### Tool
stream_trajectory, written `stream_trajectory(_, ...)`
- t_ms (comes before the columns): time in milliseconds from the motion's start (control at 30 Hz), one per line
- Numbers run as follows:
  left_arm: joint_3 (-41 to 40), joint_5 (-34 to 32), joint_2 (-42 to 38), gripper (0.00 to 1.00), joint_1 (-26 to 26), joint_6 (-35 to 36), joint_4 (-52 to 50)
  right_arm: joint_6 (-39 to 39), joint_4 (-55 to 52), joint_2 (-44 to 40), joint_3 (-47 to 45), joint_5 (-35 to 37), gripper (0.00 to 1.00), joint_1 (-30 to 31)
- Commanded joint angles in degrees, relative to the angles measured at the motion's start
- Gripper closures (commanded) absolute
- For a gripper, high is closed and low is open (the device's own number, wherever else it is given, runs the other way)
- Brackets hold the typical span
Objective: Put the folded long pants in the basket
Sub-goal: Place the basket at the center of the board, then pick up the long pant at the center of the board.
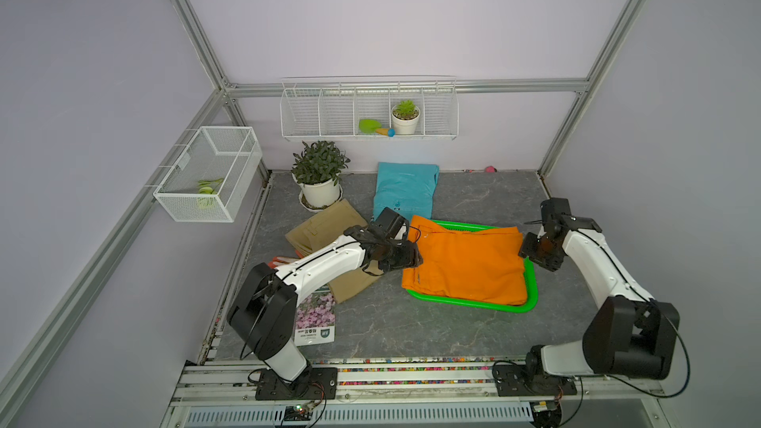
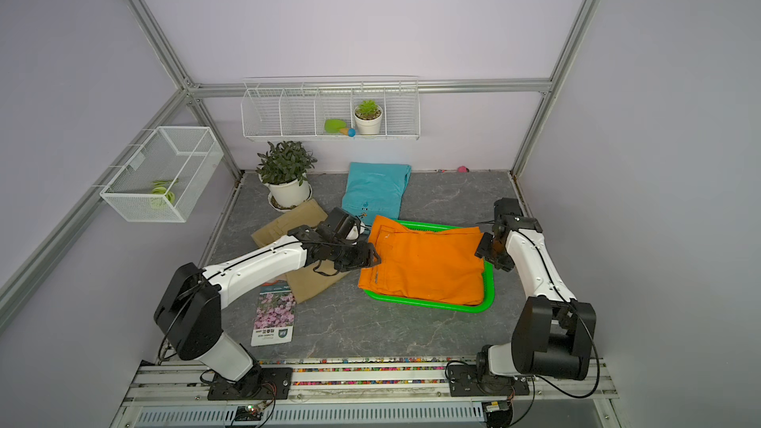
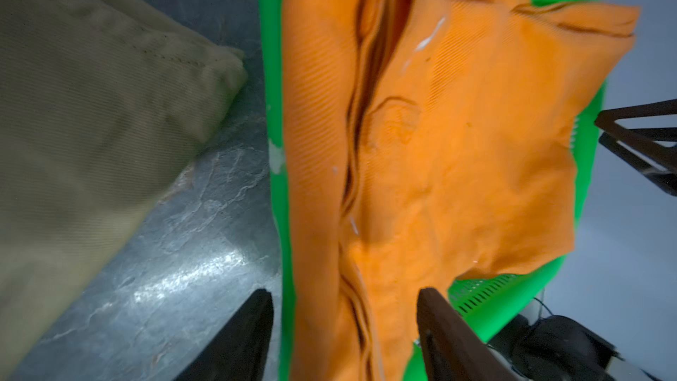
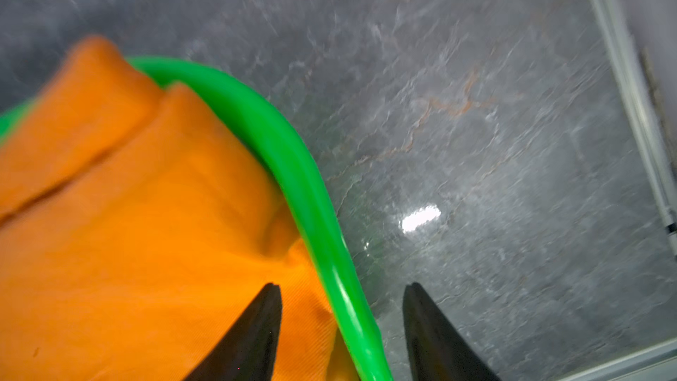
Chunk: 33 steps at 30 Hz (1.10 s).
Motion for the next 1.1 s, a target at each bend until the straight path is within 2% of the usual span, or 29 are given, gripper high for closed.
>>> stream_trajectory(0, 4.5, -1.2, -6.0, 0.32, 3.9, 3.7, -6.7, 4.8, -2.3, -4.1, 3.4, 2.2, 0.4, 0.1)
stream_trajectory(67, 3.8, 0.1, -9.9, 0.32, 7.8, 4.5, -8.3, 5.6, -1.8, -8.1, 4.1, -0.3, 0.41, 1.3)
stream_trajectory(133, 2.7, -2.0, -13.5, 0.32, 12.2, 5.3, -11.0, 9.6, 0.2, -12.1, 4.1, -3.4, 0.43, 5.5)
stream_trajectory(200, 0.2, -3.2, -16.9, 0.32, 17.6, 6.8, -12.5, 16.5, 3.7, -15.7, 3.1, -5.3, 0.46, 13.2)
stream_trajectory(300, -4.3, 0.2, -20.9, 0.32, 27.8, 9.0, -13.9, 29.8, 11.4, -18.7, -0.5, -0.2, 0.48, 30.4)
stream_trajectory(367, -6.0, 1.1, -22.6, 0.33, 35.2, 10.8, -15.7, 37.3, 17.3, -17.2, -2.1, 5.7, 0.49, 42.7)
stream_trajectory(433, -6.8, 0.5, -23.5, 0.33, 40.0, 12.4, -17.0, 42.5, 22.4, -13.1, -2.4, 9.1, 0.49, 52.7)
stream_trajectory(567, -8.3, -0.8, -23.8, 0.34, 44.9, 14.2, -17.0, 48.1, 26.1, -1.3, 3.2, 16.5, 0.47, 67.1)
stream_trajectory(633, -8.9, -2.1, -23.8, 0.34, 45.3, 14.2, -16.4, 49.7, 27.1, 4.3, 6.9, 18.6, 0.47, 71.3)
stream_trajectory(767, -11.4, -4.5, -24.5, 0.34, 45.6, 14.0, -14.3, 55.7, 34.1, 14.2, 9.9, 15.7, 0.46, 75.1)
stream_trajectory(833, -12.8, -5.1, -25.3, 0.34, 45.6, 13.9, -13.7, 54.4, 38.1, 18.8, 12.0, 15.4, 0.46, 76.5)
stream_trajectory(933, -14.9, -5.5, -26.8, 0.34, 45.6, 14.2, -13.2, 58.1, 26.7, 27.4, 22.2, 14.7, 0.46, 76.2)
stream_trajectory(1067, -15.1, -5.3, -28.4, 0.34, 45.7, 14.3, -13.0, 58.1, 27.2, 32.5, 25.1, 15.6, 0.46, 74.9)
